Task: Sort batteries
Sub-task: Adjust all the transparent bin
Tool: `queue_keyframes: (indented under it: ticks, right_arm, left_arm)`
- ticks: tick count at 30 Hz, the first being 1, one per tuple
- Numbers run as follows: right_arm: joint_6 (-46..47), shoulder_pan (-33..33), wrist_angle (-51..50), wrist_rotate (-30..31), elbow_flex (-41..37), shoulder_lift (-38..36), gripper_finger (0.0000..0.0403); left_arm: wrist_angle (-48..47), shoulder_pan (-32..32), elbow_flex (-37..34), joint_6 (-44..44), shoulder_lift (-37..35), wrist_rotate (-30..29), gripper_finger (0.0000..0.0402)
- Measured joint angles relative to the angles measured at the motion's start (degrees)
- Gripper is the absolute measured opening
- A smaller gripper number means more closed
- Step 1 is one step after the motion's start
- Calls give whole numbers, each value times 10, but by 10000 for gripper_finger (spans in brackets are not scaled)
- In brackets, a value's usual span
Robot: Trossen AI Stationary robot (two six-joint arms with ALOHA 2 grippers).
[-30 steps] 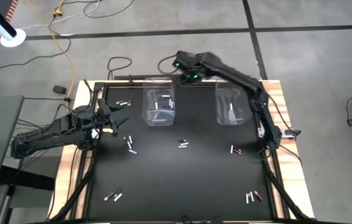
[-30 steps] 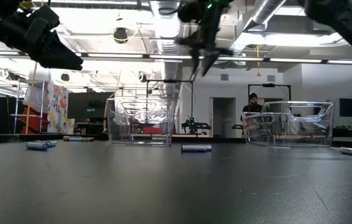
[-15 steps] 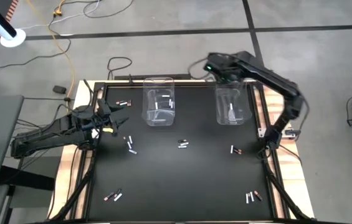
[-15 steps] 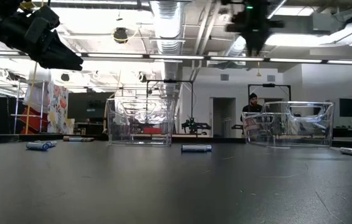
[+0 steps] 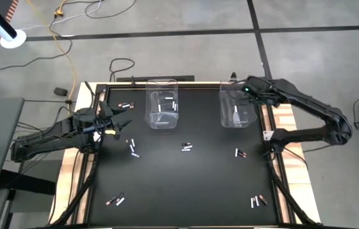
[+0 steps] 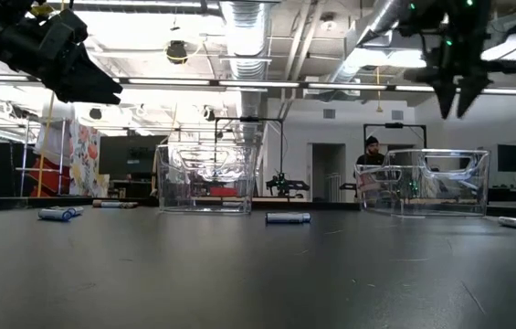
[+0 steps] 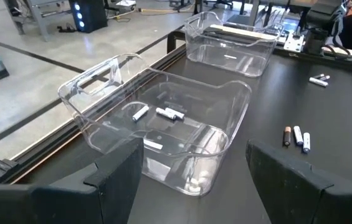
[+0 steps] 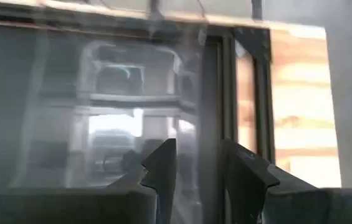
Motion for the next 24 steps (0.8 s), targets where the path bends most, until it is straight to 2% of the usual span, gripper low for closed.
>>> queue_keyframes:
  ticks: [5, 12, 18, 24]
  right_arm:
    - [-81, -88, 55, -113, -52, -7, 143]
    - [-145, -159, 107, -122, -82, 24, 143]
    - [-170, -178, 124, -149, -83, 61, 143]
    - [-184, -186, 134, -151, -83, 108, 143]
  left_arm:
    - [0, 0, 0, -5, 0, 0, 279]
    - [0, 0, 0, -21, 0, 0, 279]
    - [0, 0, 0, -26, 0, 0, 279]
    - [0, 0, 0, -26, 0, 0, 279]
